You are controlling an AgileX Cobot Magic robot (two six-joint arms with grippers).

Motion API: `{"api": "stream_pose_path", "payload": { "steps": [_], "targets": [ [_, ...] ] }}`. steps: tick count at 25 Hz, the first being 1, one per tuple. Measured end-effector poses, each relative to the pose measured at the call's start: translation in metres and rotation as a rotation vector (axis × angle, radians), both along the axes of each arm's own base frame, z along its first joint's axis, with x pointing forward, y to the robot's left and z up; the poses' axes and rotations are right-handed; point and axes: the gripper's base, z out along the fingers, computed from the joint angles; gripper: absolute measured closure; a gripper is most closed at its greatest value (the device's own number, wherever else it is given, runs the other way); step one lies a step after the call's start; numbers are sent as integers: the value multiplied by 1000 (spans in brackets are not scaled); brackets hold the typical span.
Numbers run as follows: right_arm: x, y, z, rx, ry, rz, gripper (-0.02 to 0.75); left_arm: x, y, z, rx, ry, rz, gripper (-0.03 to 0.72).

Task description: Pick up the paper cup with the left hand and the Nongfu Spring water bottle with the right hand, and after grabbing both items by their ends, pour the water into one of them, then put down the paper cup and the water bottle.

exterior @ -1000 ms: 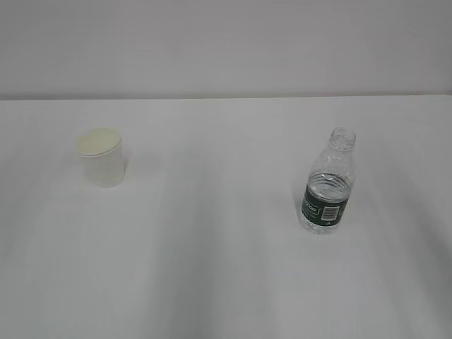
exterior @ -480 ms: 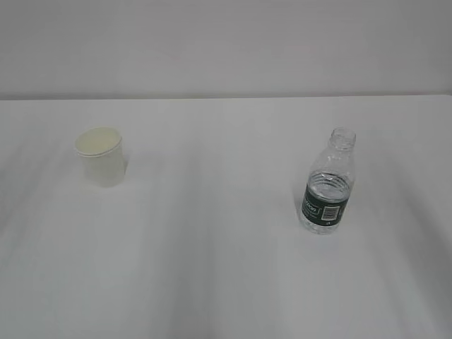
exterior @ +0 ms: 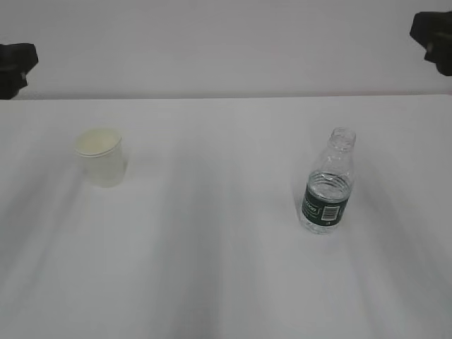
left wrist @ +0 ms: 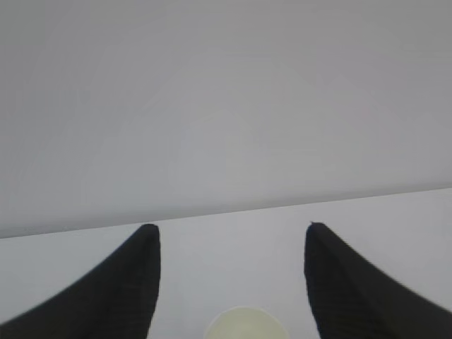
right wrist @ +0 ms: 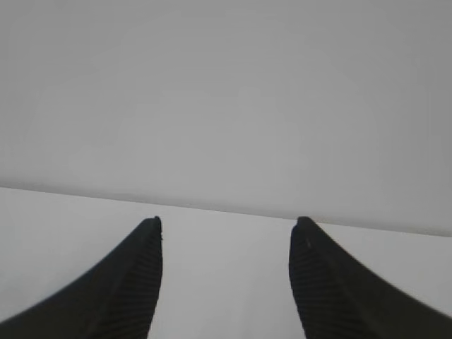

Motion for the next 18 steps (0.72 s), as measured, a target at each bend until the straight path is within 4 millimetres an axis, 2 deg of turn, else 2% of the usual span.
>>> {"api": "stream_pose_path", "payload": {
  "steps": [5, 8, 15, 18],
  "targets": [
    [-3, -1, -11, 58, -17, -15, 309, 0, -1, 4, -11, -44, -2, 227],
    [-9, -2, -27, 89, -22, -8, 309, 0, -1, 4, -26, -56, 0, 228],
    [-24, 2, -58, 67, -18, 76, 309, -14, 1, -17, -38, -81, 1, 228],
    [-30, 3, -68, 32, -1, 107, 309, -17, 0, -20, -26, -93, -17, 228]
  ]
}}
